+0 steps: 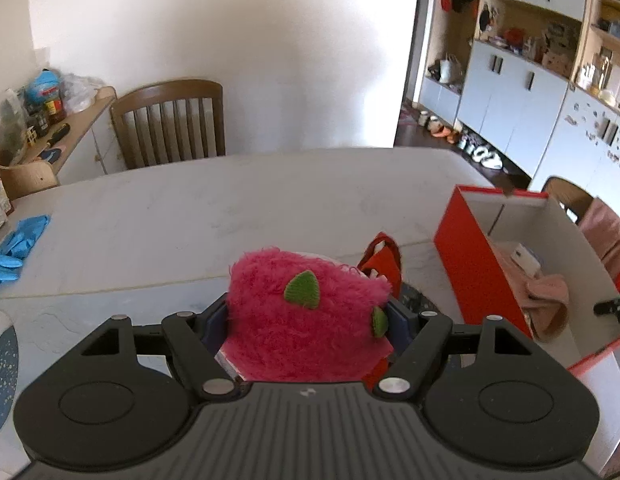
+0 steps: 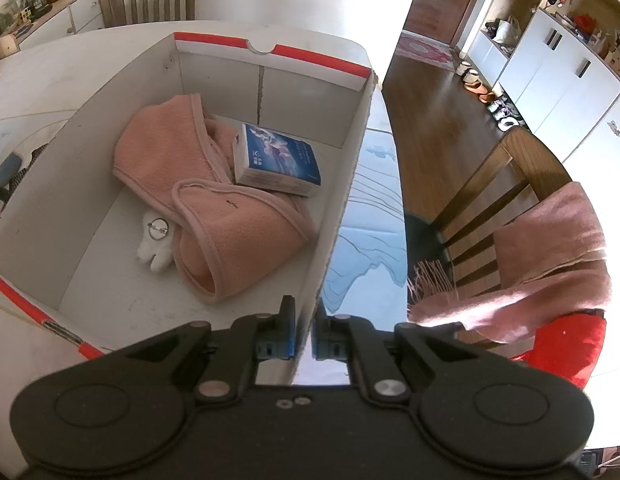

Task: Organize objects
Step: 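Carry the pink plush with the left gripper into the box, then open the left gripper to release the plush in the box, then return the left tool to the pile and grasp the red cloth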

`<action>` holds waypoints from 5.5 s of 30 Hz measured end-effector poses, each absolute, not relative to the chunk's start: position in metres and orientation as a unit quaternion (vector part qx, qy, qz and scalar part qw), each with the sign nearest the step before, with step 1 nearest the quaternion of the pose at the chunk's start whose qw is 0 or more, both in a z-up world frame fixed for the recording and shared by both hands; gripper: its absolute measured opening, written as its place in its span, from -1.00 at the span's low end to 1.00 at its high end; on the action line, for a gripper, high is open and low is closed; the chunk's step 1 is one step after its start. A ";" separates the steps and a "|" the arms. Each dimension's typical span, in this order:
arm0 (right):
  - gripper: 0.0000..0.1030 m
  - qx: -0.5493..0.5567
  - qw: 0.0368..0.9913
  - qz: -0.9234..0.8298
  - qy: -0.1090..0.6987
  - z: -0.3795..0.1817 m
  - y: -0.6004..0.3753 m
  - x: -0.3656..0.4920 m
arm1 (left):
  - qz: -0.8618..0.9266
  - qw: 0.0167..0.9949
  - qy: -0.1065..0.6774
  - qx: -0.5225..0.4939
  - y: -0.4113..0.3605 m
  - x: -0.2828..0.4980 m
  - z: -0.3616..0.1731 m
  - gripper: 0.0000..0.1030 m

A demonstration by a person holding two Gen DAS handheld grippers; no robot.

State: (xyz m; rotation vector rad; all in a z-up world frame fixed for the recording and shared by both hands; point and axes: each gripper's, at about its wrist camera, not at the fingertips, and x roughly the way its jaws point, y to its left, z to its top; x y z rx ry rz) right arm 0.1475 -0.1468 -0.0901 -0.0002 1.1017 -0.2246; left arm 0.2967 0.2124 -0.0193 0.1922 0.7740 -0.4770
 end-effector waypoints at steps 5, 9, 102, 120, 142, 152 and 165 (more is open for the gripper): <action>-0.88 -0.001 0.847 -0.104 0.522 -0.090 -0.147 0.147 | -0.228 0.880 0.404 0.104 0.209 0.291 -0.041 0.47; -0.87 -0.001 0.847 -0.102 0.521 -0.090 -0.148 0.147 | -0.220 0.871 0.426 0.107 0.212 0.286 -0.058 0.47; -0.84 0.009 0.850 -0.085 0.520 -0.090 -0.152 0.145 | -0.390 0.799 0.397 0.226 -0.073 0.294 -0.079 0.60; -0.85 -0.007 0.847 -0.091 0.524 -0.090 -0.146 0.146 | -0.369 0.844 0.356 0.159 0.054 0.283 -0.009 0.60; -0.86 -0.012 0.843 -0.098 0.529 -0.090 -0.143 0.147 | -0.338 0.834 0.399 0.178 0.110 0.255 -0.105 0.60; -0.86 -0.013 0.842 -0.098 0.530 -0.091 -0.143 0.147 | -0.335 0.820 0.419 0.200 0.102 0.256 -0.139 0.27; -0.86 -0.012 0.842 -0.098 0.530 -0.092 -0.143 0.147 | -0.336 0.817 0.409 0.228 0.088 0.249 -0.146 -0.35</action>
